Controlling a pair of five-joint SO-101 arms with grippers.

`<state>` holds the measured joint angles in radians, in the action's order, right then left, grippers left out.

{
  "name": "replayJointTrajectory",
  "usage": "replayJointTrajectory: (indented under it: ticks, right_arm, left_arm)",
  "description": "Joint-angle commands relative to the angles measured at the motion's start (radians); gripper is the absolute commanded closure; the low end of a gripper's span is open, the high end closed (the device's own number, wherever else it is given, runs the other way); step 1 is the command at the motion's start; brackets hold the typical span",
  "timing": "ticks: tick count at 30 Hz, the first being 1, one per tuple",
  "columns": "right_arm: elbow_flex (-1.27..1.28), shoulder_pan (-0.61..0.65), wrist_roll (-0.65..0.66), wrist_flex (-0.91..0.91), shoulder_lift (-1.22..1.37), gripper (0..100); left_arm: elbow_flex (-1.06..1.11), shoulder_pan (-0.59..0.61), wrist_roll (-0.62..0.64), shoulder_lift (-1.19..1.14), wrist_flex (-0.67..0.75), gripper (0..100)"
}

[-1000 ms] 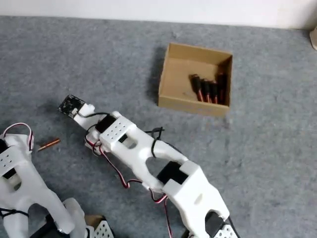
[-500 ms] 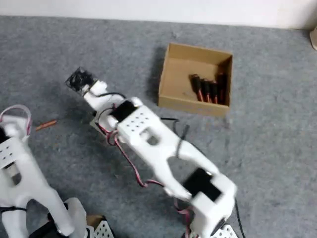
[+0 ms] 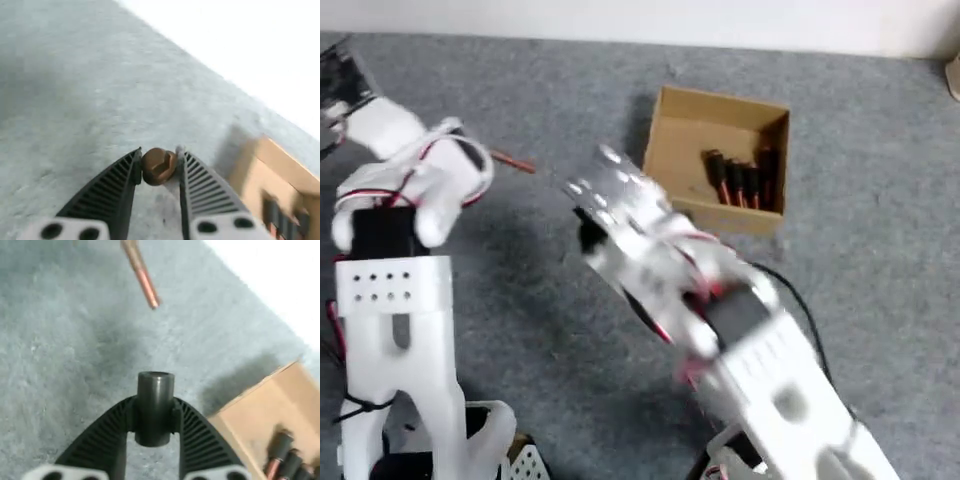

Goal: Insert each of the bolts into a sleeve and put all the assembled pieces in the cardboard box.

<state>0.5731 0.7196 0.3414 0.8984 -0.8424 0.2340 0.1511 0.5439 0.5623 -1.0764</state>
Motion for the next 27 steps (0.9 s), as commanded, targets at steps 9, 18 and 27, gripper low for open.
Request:
replayJointTrajectory:
  ticks: [9,18,27]
  right_arm:
    - [0.357,-0.047,0.060,0.079,-0.733,99.5]
    - [0.403,-0.047,0.055,0.219,-0.993,99.5]
    - [0.440,-0.042,0.052,0.214,-0.997,99.5]
  left_arm:
    - [-0.545,-0.355,-0.091,0.018,-0.382,99]
    - [-0.650,-0.469,-0.129,0.010,-0.551,99]
    - [-0.648,-0.588,-0.124,0.010,-0.623,99]
